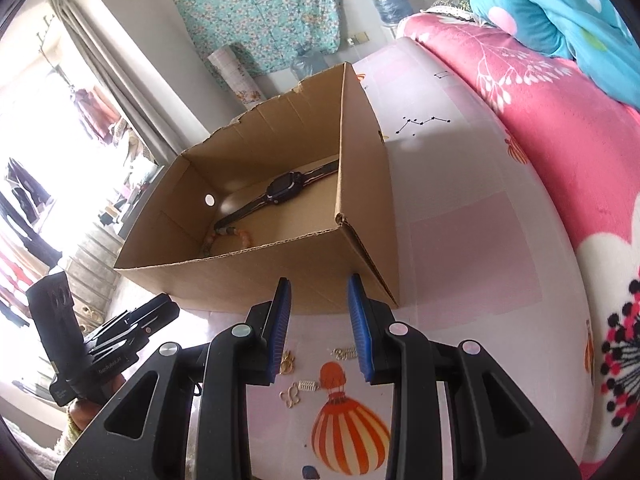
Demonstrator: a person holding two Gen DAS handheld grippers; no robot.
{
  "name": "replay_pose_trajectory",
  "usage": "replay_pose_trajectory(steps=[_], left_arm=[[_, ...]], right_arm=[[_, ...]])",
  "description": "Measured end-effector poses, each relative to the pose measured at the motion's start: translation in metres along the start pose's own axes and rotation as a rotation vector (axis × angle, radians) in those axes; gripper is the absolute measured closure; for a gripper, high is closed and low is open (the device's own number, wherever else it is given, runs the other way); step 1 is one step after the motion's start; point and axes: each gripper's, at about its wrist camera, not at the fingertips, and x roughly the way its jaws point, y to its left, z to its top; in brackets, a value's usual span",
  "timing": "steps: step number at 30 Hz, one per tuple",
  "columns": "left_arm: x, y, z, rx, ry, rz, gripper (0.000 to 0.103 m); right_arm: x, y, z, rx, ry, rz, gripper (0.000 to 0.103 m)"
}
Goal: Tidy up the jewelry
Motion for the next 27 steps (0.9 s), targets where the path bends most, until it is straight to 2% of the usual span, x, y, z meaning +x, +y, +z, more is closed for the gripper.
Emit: replay_pose_trajectory(steps=[3, 4, 5, 6, 10, 16, 18, 20, 27], left_arm=[[-0.004, -0.008, -0.004, 0.040, -0.002, -0.001, 0.058], [-0.007, -0.014, -0.007, 0.060, -0.001, -0.008, 0.052], [-0.009, -0.017, -0.011, 0.071, 0.001, -0.017, 0.047], [-0.008, -0.023, -0.014, 0.081, 0.011, -0.033, 0.047], [0.001, -0.058, -0.036, 0.145, 0.092, -0.092, 0.039], [0.019, -0.091, -0.057, 0.243, 0.151, -0.068, 0.034], [0.022, -0.096, -0.061, 0.280, 0.144, -0.044, 0.031], [0.024, -0.098, -0.061, 0.302, 0.140, -0.035, 0.030], [0.033, -0.083, -0.053, 0.294, 0.142, 0.046, 0.026]], right_arm=[[-0.007, 0.001, -0.007, -0.019, -0.005, -0.056, 0.072], [-0.008, 0.001, -0.011, -0.031, 0.002, -0.082, 0.070], [-0.010, 0.001, -0.016, -0.043, 0.010, -0.111, 0.059], [-0.011, 0.000, -0.023, -0.054, 0.021, -0.150, 0.047], [-0.011, -0.006, -0.050, -0.081, 0.074, -0.252, 0.033], [-0.002, -0.012, -0.072, -0.095, 0.122, -0.400, 0.030], [0.001, -0.012, -0.072, -0.102, 0.117, -0.410, 0.025], [0.003, -0.010, -0.073, -0.116, 0.105, -0.418, 0.023], [0.008, -0.007, -0.072, -0.138, 0.099, -0.416, 0.014]])
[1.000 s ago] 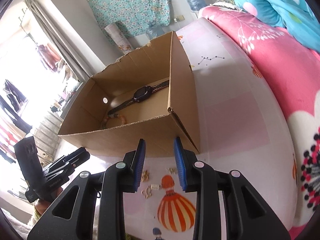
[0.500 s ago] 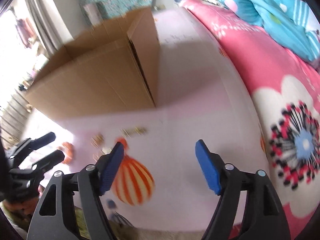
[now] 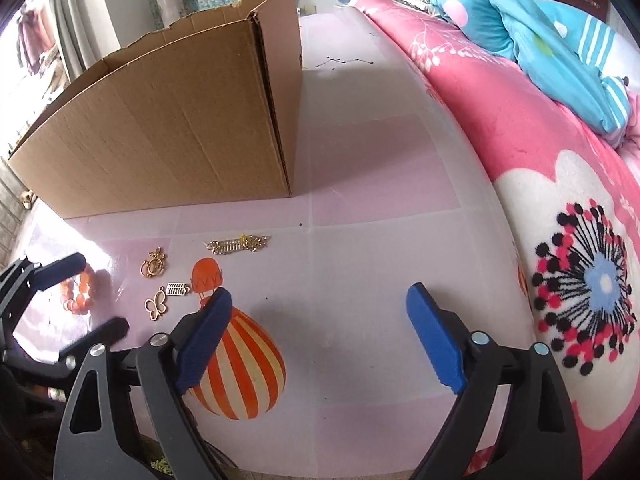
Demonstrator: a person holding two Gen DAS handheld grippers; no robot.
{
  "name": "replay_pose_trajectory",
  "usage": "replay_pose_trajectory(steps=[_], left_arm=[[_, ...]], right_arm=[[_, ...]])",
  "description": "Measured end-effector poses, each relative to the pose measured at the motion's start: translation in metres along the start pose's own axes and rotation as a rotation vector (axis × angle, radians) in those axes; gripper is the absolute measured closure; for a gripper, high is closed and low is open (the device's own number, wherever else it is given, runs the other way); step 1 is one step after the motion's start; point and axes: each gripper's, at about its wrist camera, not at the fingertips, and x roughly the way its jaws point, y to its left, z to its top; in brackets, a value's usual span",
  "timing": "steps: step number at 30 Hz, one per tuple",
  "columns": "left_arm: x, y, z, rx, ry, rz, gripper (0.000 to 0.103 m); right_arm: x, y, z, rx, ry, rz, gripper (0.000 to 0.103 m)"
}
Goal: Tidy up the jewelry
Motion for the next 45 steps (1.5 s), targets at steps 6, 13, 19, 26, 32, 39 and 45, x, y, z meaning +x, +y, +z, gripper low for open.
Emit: replay_pose_trajectory(steps=[6, 13, 19, 26, 32, 39, 45], left_arm=[[0.006, 0.024, 0.000, -0.077, 0.022, 0.043, 0.022], [0.010, 0.029, -0.001, -0.088, 0.022, 0.062, 0.008], [0.008, 0.031, -0.005, -0.092, 0.011, 0.070, 0.007], [0.012, 0.027, 0.001, -0.089, 0.038, 0.070, 0.007], [0.012, 0.026, 0.002, -0.095, 0.034, 0.075, 0.007], [0.014, 0.026, 0.002, -0.091, 0.041, 0.072, 0.007], [0.014, 0.028, 0.003, -0.071, 0.038, 0.055, 0.007]], right_arm=[[0.002, 0.008, -0.002, -0.028, 0.000, -0.016, 0.007], [0.002, 0.009, -0.002, -0.047, -0.013, -0.031, 0.007], [0.003, 0.010, -0.003, -0.053, -0.006, -0.028, 0.006], [0.007, 0.010, 0.004, -0.044, 0.032, -0.037, 0.006], [0.009, 0.011, 0.008, -0.045, 0.057, -0.033, 0.006], [0.005, 0.011, -0.001, -0.069, 0.001, -0.019, 0.006], [-0.009, 0.008, -0.006, -0.093, -0.060, 0.049, 0.007]])
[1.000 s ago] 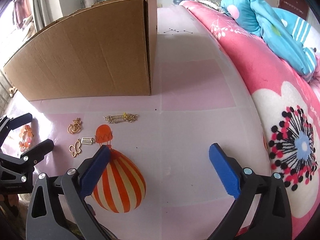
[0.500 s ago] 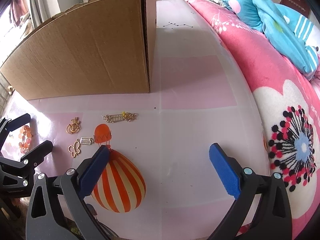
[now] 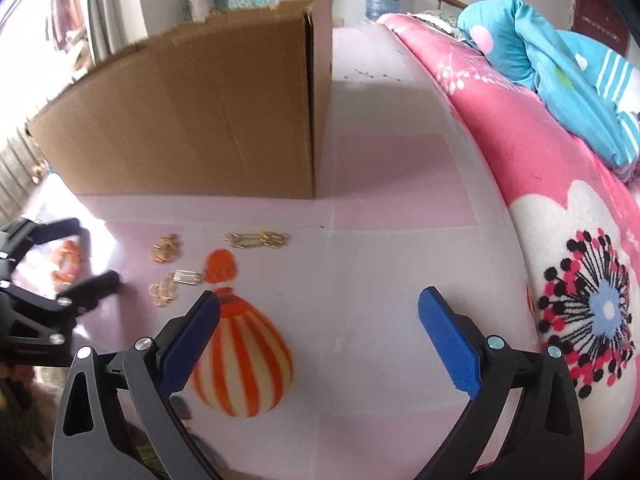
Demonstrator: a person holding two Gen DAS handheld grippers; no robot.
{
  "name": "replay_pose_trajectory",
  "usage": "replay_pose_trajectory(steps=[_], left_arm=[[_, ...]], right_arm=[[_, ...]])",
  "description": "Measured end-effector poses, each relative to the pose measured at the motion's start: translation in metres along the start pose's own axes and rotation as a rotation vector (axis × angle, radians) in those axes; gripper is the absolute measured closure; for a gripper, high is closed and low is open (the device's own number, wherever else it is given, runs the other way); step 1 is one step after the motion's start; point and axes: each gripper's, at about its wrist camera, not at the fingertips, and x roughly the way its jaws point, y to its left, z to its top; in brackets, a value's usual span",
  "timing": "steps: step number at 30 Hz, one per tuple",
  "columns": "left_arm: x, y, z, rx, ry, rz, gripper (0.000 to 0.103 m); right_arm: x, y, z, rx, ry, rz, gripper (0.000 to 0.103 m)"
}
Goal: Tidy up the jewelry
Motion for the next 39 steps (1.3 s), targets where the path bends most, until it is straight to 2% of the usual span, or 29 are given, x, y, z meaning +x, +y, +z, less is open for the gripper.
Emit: replay_pose_trajectory(steps=[3, 7, 9, 13, 17, 19, 21, 24, 28, 34, 39], left_arm=[[-0.001, -0.001, 0.001, 0.003, -0.007, -0.003, 0.007], [-0.019, -0.007, 0.003, 0.030, -0.107, -0.027, 0.008], [-0.027, -0.012, 0.004, 0.061, -0.146, -0.042, 0.008], [-0.029, -0.021, 0.006, 0.096, -0.154, -0.068, 0.009], [-0.027, -0.030, 0.006, 0.127, -0.151, -0.097, 0.024], [-0.025, -0.034, 0.006, 0.136, -0.144, -0.118, 0.027], [-0.024, -0.038, 0.005, 0.147, -0.135, -0.140, 0.032], [-0.022, -0.047, 0.004, 0.157, -0.117, -0.179, 0.040], [-0.018, -0.056, 0.003, 0.184, -0.097, -0.219, 0.052], [-0.013, -0.069, 0.002, 0.255, -0.084, -0.252, 0.074], [-0.005, -0.076, 0.005, 0.294, -0.066, -0.245, 0.076]], right_arm=[[-0.012, -0.004, 0.001, 0.031, -0.043, 0.088, 0.007], [-0.017, -0.006, 0.001, 0.042, -0.067, 0.143, 0.008], [-0.017, -0.006, 0.001, 0.047, -0.071, 0.162, 0.016], [-0.015, -0.004, 0.004, 0.048, -0.071, 0.174, 0.025], [-0.015, -0.003, 0.005, 0.048, -0.078, 0.174, 0.035], [-0.014, -0.003, 0.005, 0.046, -0.079, 0.178, 0.037], [-0.013, -0.003, 0.006, 0.045, -0.075, 0.182, 0.045], [-0.010, -0.001, 0.005, 0.043, -0.065, 0.197, 0.052], [-0.008, 0.003, 0.004, 0.029, -0.056, 0.207, 0.058], [-0.007, 0.001, 0.005, 0.038, -0.053, 0.211, 0.058], [-0.007, -0.002, 0.005, 0.049, -0.051, 0.208, 0.058]])
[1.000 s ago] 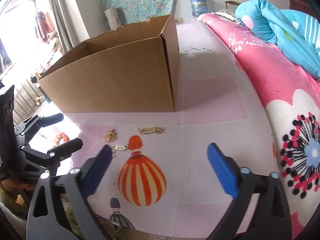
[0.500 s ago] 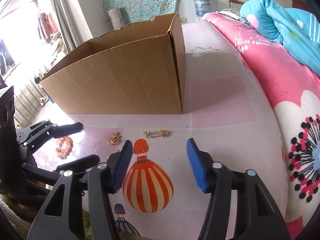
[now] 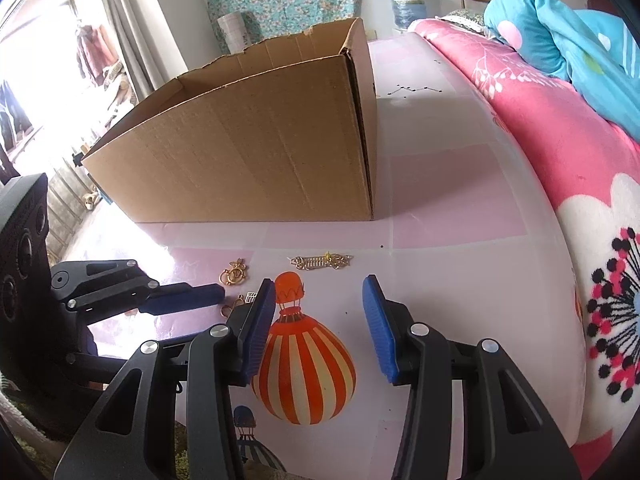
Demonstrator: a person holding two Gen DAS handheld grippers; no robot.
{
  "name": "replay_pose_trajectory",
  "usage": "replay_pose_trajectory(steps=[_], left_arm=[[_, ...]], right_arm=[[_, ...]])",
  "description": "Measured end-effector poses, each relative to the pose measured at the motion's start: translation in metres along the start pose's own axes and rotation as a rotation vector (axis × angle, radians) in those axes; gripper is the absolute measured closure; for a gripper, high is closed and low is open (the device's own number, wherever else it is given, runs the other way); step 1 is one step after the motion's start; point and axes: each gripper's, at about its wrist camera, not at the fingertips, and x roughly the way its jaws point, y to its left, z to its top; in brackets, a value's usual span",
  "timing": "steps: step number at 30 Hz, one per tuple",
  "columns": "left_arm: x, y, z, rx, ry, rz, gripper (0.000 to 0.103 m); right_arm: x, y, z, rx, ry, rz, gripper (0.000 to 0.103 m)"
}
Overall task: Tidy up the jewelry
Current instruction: 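Move the left tool over the small gold charms, then lower the left tool onto the gold butterfly charm and close it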
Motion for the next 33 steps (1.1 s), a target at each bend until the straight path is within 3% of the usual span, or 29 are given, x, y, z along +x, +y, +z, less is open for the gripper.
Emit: replay_pose_trajectory(steps=[6, 10, 15, 16, 25, 33], left_arm=[[0.004, -0.003, 0.005, 0.022, 0.009, 0.020, 0.080], [0.006, -0.006, 0.007, 0.034, 0.018, 0.023, 0.092], [0.003, -0.006, 0.005, 0.041, 0.008, 0.033, 0.096], [0.002, -0.005, 0.005, 0.038, 0.010, 0.033, 0.103], [-0.007, 0.006, -0.005, -0.004, 0.029, 0.048, 0.103], [-0.018, 0.020, -0.010, -0.100, 0.017, 0.019, 0.100]], right_arm=[[0.000, -0.002, -0.001, 0.008, -0.002, -0.003, 0.058], [0.000, -0.002, -0.001, 0.009, -0.005, -0.001, 0.058], [-0.001, -0.003, 0.000, 0.012, -0.010, 0.003, 0.058], [-0.001, -0.003, 0.000, 0.013, -0.011, 0.003, 0.058], [-0.002, -0.002, 0.001, 0.012, -0.012, 0.006, 0.059], [0.000, -0.001, 0.002, 0.020, -0.005, 0.020, 0.058]])
